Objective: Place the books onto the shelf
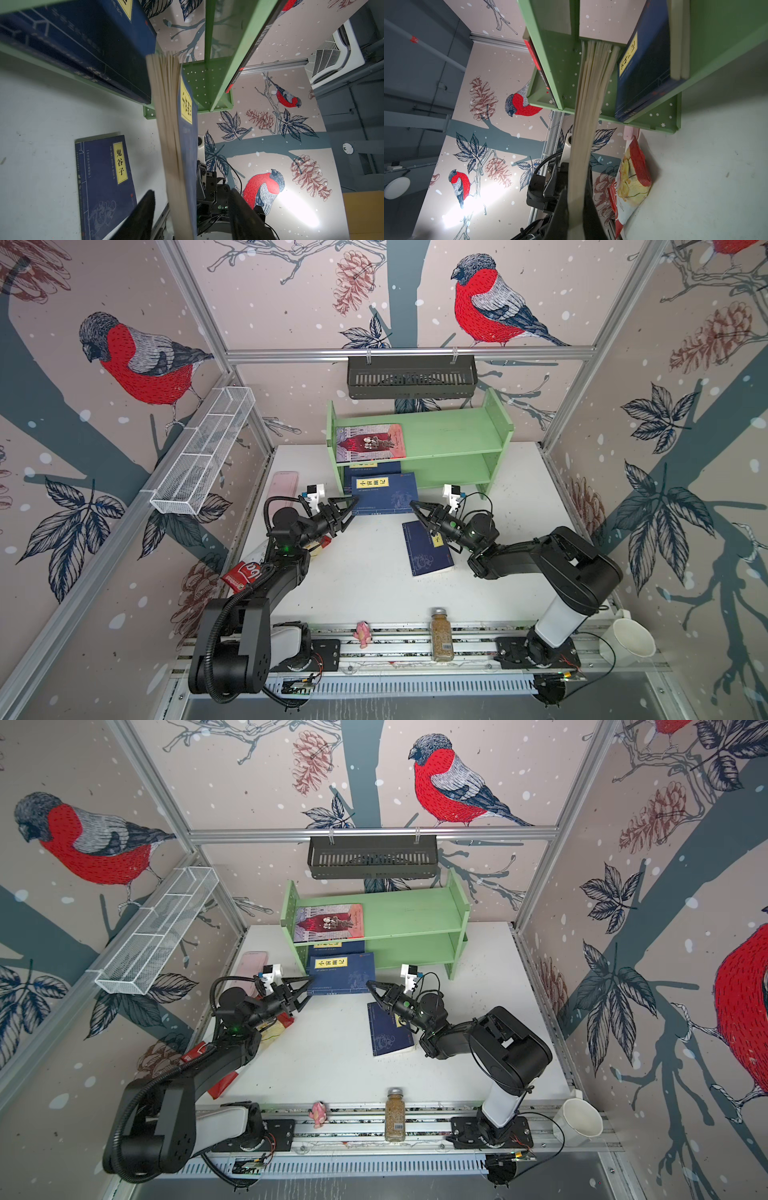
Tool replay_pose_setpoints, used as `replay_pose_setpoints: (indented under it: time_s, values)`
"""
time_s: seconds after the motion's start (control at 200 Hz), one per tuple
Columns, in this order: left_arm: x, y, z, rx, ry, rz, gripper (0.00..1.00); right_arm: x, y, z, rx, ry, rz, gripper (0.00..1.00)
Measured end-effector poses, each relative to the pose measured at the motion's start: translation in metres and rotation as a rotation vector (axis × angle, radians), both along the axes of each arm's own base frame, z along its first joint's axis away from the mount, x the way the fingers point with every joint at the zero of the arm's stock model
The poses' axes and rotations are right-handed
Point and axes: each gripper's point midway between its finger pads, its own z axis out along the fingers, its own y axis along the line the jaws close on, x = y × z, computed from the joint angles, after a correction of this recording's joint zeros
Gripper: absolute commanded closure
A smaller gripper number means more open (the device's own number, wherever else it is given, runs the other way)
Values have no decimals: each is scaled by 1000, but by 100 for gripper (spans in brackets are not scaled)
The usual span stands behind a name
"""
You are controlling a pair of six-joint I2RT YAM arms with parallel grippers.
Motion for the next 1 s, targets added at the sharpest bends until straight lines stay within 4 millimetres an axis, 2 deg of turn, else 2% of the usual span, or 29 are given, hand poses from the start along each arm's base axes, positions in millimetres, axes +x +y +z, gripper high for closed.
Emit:
replay_pose_setpoints:
  time_s: [0.13,0.36,0.51,1.001]
  values:
    - [-1,8,-3,45,4,25,41,2,-4,6,2,-12,2,99]
    - [-6,32,-9,127,7,113,40,18,-14,5,-8,-4,-36,99]
    - [-10,33,-16,135,39,111,40,26,-7,10,-16,-23,-16,99]
    - [-11,35,-7,119,6,110,41,59,8,-7,-72,-13,-4,100]
